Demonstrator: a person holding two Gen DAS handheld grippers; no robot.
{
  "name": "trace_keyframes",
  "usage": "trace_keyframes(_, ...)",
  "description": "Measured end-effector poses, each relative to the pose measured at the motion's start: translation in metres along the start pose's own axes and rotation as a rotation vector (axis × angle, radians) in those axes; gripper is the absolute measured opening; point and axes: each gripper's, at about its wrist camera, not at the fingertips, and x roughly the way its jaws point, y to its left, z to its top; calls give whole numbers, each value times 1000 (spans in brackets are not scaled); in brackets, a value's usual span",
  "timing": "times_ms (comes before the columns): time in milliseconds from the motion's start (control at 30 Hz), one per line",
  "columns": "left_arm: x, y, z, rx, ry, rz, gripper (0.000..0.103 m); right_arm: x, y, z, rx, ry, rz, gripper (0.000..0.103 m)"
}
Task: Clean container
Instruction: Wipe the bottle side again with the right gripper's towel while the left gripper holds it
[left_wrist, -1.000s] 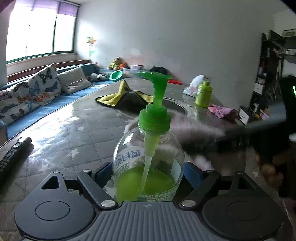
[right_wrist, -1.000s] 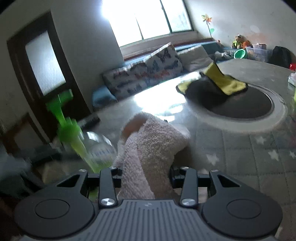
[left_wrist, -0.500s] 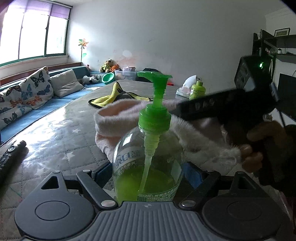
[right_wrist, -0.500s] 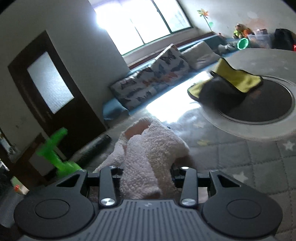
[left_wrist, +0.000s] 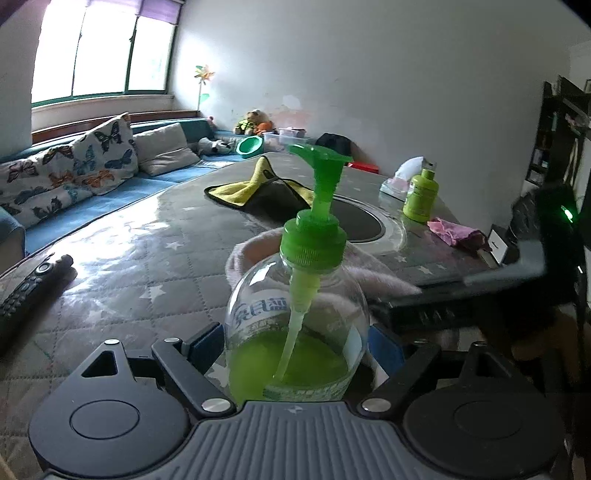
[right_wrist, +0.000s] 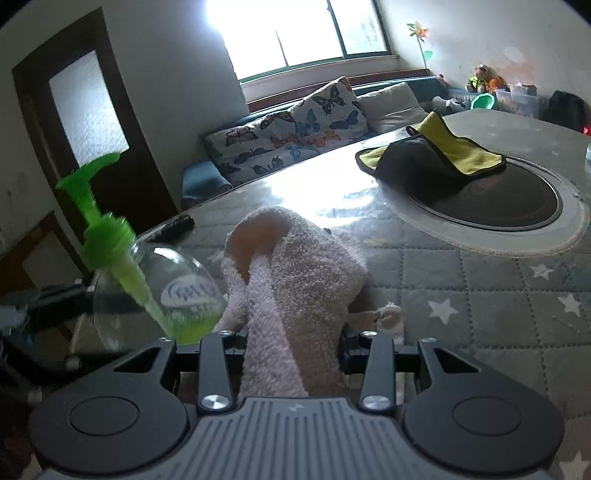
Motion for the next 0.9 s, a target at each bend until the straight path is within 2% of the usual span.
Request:
trace_keyframes(133, -2, 4, 2, -13, 2, 11, 88, -8, 9, -8, -37, 5, 0, 40)
trace_keyframes(267, -4, 9, 2, 2, 3, -7, 88, -19, 6, -7, 2, 0, 35, 38)
trace_keyframes(400, -6, 10, 0, 33, 1, -29, 88, -33, 3, 12, 46, -61, 79, 38)
trace_keyframes(533, -5, 11, 0, 42, 1, -42, 88, -45, 11, 37, 59, -133, 162, 38)
trace_keyframes(667, -4, 10, 0, 44, -2, -44, 88, -30, 19, 48, 32, -126, 170, 38)
trace_keyframes(900, -5, 9, 0, 46, -3, -45, 88, 1, 1, 35, 113, -64, 129, 38)
